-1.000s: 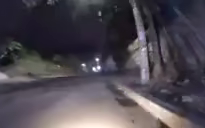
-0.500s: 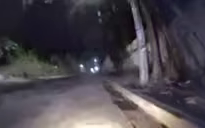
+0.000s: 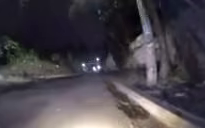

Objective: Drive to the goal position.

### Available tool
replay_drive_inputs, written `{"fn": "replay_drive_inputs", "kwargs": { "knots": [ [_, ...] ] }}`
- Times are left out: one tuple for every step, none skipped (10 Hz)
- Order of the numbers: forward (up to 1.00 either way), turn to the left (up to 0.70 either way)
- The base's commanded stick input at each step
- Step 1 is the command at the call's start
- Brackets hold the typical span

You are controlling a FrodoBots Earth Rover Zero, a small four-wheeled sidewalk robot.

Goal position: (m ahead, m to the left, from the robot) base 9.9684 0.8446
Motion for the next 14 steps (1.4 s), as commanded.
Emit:
{"fn": "replay_drive_inputs", "kwargs": {
  "knots": [
    [0.7,0.0],
    [0.7,0.0],
    [0.7,0.0],
    [0.7,0.0],
    [0.7,0.0],
    [0.7,0.0],
    [0.7,0.0],
    [0.7,0.0],
    [0.7,0.0],
    [0.7,0.0],
    [0.7,0.0],
    [0.7,0.0],
    [0.7,0.0],
    [0.7,0.0]
  ]
}}
